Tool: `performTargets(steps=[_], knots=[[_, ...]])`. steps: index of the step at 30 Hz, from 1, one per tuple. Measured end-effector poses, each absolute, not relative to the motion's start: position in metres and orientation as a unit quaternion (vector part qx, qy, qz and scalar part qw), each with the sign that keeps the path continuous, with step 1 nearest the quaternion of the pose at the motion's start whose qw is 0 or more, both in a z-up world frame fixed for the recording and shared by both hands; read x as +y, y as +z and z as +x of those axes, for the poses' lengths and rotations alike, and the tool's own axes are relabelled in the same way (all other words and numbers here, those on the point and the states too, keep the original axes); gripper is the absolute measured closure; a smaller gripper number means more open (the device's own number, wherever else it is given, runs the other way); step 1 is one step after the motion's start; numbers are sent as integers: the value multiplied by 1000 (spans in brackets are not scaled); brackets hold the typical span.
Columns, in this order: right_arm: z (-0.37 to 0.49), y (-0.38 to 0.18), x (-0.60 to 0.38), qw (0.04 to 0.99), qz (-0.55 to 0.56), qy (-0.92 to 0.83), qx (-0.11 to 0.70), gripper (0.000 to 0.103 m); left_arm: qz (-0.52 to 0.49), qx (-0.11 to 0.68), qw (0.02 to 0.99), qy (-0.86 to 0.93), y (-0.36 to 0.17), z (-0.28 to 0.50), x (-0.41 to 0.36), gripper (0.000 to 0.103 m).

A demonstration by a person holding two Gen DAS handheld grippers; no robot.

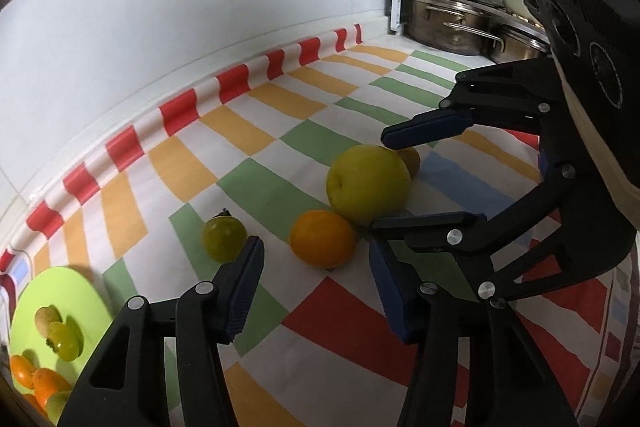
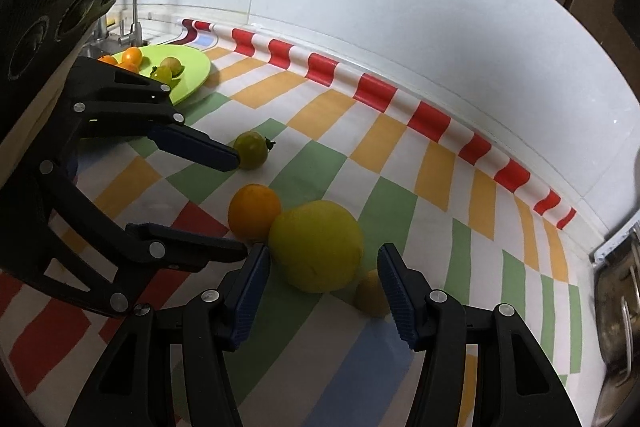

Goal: Organize fruits
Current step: 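Grasp the small orange with the left gripper while the right gripper grasps the yellow pomelo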

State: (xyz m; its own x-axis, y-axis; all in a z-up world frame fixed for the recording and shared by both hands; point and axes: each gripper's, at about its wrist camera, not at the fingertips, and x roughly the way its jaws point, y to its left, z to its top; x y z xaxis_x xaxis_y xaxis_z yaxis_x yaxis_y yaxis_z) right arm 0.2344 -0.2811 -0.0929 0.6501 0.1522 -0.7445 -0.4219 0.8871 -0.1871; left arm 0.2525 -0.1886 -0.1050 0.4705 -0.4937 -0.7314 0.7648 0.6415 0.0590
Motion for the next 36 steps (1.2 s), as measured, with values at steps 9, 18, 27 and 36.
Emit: performTargets(steps=[9, 18, 27, 36], knots=[[247, -100, -285, 888, -164, 165, 396, 47, 189, 376, 819, -389, -111, 267, -194, 59], [241, -100, -283, 895, -153, 162, 387, 52, 165, 374, 839, -359, -103, 262, -185, 67], [233, -89, -282, 904, -129, 155, 377, 53, 128, 357, 870, -316, -84, 253, -167, 67], [220, -59, -275, 924, -95, 135, 345, 53, 94, 355, 887, -279, -65, 240, -142, 67]])
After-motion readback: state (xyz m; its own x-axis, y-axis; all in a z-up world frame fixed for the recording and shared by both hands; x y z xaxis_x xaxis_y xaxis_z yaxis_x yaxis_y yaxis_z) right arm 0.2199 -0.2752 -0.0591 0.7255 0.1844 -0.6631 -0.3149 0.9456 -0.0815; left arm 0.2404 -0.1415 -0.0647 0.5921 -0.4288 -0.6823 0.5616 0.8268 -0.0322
